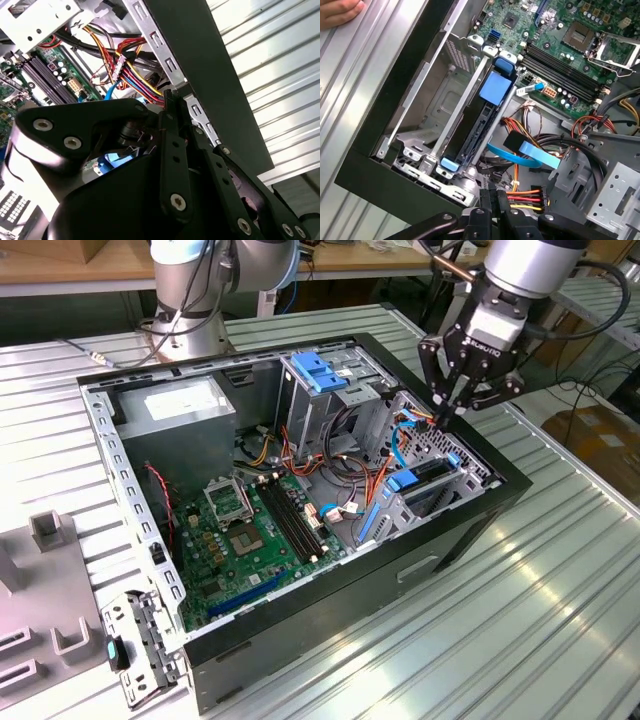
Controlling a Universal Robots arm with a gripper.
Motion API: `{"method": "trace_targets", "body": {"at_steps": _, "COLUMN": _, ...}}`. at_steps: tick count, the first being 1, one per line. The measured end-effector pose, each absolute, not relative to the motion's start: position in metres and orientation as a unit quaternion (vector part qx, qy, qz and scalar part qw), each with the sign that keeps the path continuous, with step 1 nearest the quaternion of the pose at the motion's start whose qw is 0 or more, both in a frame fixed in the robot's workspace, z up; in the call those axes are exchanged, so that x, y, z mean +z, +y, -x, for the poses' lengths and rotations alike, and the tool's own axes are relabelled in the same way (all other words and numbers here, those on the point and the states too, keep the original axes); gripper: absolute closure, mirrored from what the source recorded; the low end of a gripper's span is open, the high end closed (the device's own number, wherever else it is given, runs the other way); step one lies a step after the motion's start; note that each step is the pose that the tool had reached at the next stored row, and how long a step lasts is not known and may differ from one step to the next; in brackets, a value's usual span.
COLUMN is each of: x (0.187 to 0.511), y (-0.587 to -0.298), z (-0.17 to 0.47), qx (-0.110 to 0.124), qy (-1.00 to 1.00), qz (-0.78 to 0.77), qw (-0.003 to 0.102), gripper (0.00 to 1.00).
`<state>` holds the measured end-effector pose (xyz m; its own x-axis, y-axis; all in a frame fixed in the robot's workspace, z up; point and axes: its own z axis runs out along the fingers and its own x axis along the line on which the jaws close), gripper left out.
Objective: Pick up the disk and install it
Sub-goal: 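Insert the first disk wire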
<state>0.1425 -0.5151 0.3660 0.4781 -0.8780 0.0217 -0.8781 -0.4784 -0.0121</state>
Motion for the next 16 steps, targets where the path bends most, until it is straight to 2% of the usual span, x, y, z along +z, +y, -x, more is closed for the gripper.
{"method": "trace_targets", "body": {"at_steps": 16, "x": 0.3645, "y": -0.5151, "z": -0.1417, "qx": 0.012, "qy": -0.581, "qz": -0.814, "qw": 0.001, "gripper": 0.84}}
